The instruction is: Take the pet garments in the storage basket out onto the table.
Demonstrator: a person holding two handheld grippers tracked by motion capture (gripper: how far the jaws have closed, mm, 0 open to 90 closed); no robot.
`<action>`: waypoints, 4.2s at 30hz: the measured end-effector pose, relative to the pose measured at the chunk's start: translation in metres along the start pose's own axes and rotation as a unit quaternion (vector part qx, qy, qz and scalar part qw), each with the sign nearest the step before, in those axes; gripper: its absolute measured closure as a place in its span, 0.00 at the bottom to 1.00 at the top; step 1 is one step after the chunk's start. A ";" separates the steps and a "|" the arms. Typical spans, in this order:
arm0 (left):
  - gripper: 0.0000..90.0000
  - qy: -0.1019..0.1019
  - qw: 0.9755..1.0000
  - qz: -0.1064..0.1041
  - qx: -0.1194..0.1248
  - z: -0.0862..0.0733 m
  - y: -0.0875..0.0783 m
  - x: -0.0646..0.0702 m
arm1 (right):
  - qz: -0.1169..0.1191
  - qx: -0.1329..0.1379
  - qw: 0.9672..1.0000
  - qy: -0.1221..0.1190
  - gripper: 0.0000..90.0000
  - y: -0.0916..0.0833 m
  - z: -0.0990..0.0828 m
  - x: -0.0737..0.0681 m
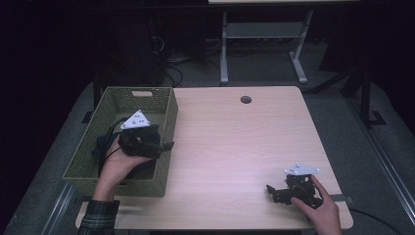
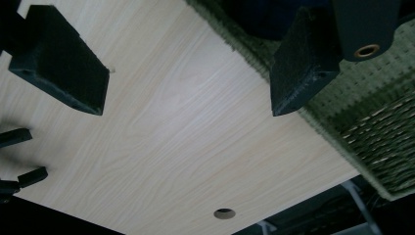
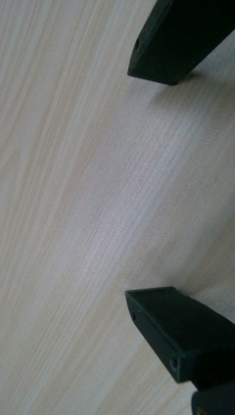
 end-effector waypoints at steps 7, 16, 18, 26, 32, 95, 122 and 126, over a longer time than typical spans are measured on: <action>0.16 -0.007 1.000 0.022 -0.009 -0.012 -0.019 -0.014 | 0.000 0.000 1.000 0.000 0.01 0.000 0.000 0.000; 0.17 -0.011 0.998 0.047 -0.030 -0.030 -0.036 -0.032 | 0.000 0.000 1.000 0.000 0.01 0.000 0.000 0.000; 0.17 -0.014 0.998 0.053 -0.035 -0.034 -0.038 -0.035 | 0.000 0.000 1.000 0.000 0.00 0.000 0.000 0.000; 0.17 -0.028 0.995 0.067 -0.064 -0.051 -0.046 -0.050 | 0.000 0.000 1.000 0.000 0.00 0.000 0.000 0.000; 0.21 -0.026 0.992 0.078 -0.093 -0.061 -0.053 -0.057 | 0.000 0.000 1.000 0.000 0.00 0.000 0.000 0.000; 0.93 -0.126 0.981 0.070 -0.126 -0.083 -0.060 -0.092 | 0.000 0.000 1.000 0.000 0.00 0.000 0.000 0.000; 0.94 -0.113 0.986 0.109 0.055 -0.002 -0.100 -0.083 | 0.000 0.000 1.000 0.001 0.00 0.000 0.000 0.000; 0.94 -0.104 0.987 0.101 0.071 0.014 -0.101 -0.081 | 0.000 0.000 1.000 0.002 0.00 0.000 0.000 0.000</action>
Point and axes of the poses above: each handheld gripper's, and its own axes: y roughly forward along the jaws, z roughly out of its top, x roughly to its right, the point moved 2 cm from there along y, roughly forward along the jaws, and after that the axes turned 9 degrees about y, right-handed, at the moved point
